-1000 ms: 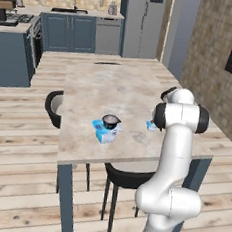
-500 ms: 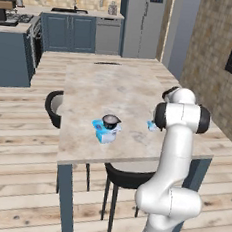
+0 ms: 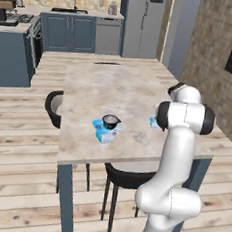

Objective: Stack the yogurt containers by placing the smaller containers on top of the larger containers.

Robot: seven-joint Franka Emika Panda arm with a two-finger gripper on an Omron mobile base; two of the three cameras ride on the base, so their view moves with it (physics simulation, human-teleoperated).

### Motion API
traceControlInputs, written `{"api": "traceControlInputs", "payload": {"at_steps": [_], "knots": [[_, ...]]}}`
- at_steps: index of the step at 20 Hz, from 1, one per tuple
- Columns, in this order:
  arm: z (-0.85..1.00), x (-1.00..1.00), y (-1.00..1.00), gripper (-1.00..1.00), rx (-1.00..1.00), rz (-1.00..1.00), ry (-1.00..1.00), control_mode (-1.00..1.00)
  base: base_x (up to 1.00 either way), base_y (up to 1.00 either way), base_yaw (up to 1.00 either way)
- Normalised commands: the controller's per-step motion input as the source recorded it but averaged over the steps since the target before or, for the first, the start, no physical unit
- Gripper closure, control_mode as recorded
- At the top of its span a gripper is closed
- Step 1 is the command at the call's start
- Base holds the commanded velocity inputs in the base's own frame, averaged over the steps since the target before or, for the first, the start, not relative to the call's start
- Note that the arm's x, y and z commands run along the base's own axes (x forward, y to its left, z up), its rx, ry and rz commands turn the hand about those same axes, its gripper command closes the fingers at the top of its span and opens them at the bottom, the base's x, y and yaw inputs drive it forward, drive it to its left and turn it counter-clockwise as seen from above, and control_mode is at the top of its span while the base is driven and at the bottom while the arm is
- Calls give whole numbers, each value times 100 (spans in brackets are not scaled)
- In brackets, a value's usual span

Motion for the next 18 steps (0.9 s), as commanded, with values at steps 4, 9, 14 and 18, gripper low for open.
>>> {"api": "traceControlInputs", "payload": {"at_steps": [4, 9, 14, 18], "knots": [[46, -42, 4, 100, 3, 0, 0, -100, 0, 0, 0], [48, -58, 13, 100, 0, 0, 0, -100, 0, 0, 0], [51, -55, 25, 100, 0, 0, 0, -100, 0, 0, 0], [48, -46, 36, 100, 0, 0, 0, -100, 0, 0, 0]]}}
